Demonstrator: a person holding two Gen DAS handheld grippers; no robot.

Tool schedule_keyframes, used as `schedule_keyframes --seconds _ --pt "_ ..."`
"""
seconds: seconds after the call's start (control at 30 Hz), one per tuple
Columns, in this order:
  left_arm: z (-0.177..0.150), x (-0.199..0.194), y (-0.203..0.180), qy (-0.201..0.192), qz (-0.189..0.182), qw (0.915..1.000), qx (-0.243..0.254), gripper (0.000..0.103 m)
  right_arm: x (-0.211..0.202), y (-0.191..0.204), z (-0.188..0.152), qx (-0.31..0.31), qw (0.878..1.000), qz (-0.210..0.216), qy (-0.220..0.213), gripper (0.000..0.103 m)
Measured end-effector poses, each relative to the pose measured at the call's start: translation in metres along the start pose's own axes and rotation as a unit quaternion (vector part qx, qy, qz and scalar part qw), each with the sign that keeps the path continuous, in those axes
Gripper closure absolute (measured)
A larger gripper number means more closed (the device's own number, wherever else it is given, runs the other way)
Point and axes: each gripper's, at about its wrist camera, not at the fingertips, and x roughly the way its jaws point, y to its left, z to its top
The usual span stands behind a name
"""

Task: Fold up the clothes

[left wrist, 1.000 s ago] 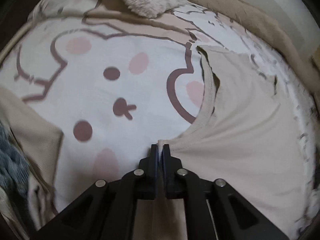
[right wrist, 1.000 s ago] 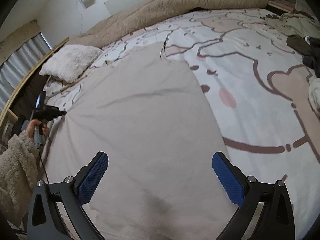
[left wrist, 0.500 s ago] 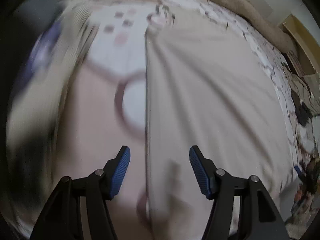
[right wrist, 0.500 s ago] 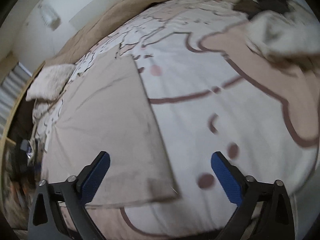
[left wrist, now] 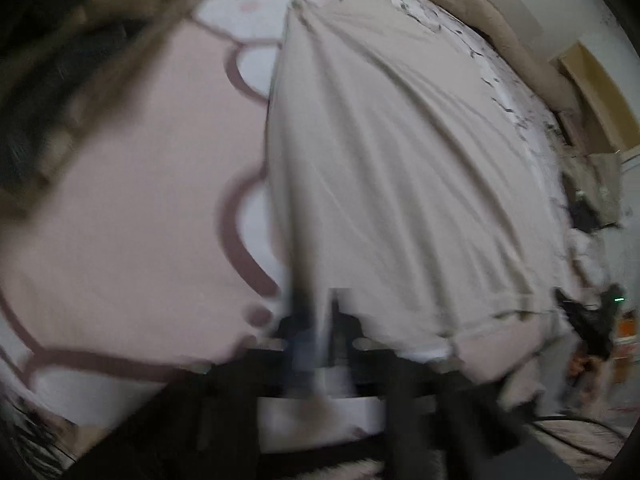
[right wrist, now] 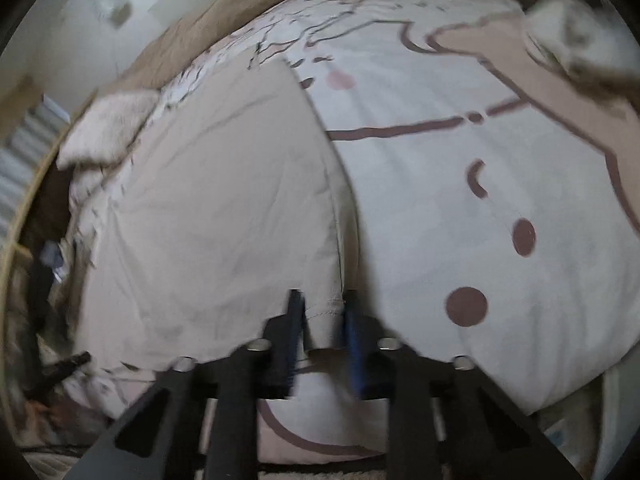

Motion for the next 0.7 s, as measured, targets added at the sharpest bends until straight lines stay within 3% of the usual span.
schedule_keyframes --seconds 0.07,0.2,0.3,0.5,0.57,0.7 --pt "-0.002 -0.011 0.002 -0.020 0.002 0.9998 -0.003 0.099 -0.004 0.002 0.002 -0.005 1.000 0.007 -0.003 0.096" --pt "-0.005 -0.047 0.015 -0.056 -0.006 0.9977 -0.038 0.099 -0.032 0.007 0.010 -0.026 0.999 -0.001 -0.032 0.098" --pt "-0.010 -0.062 0.023 -0.061 -0.010 0.9970 -0.047 0.099 -0.050 0.010 0.011 -0.046 0.998 -0.016 -0.045 0.098" --pt "-0.017 -0.031 0.036 -0.033 0.020 0.9981 -0.048 0.099 -0.030 -0.009 -0.003 -0.040 0.997 -0.059 -0.013 0.098" --pt "-0.019 -0.022 0.043 -0.028 0.030 0.9981 -0.045 0.099 -0.016 -0.019 -0.009 -0.040 0.994 -0.097 -0.003 0.098" --pt "-0.020 -0.025 0.042 -0.033 0.038 0.9981 -0.035 0.095 -0.018 -0.028 -0.014 -0.041 0.995 -0.087 -0.010 0.098"
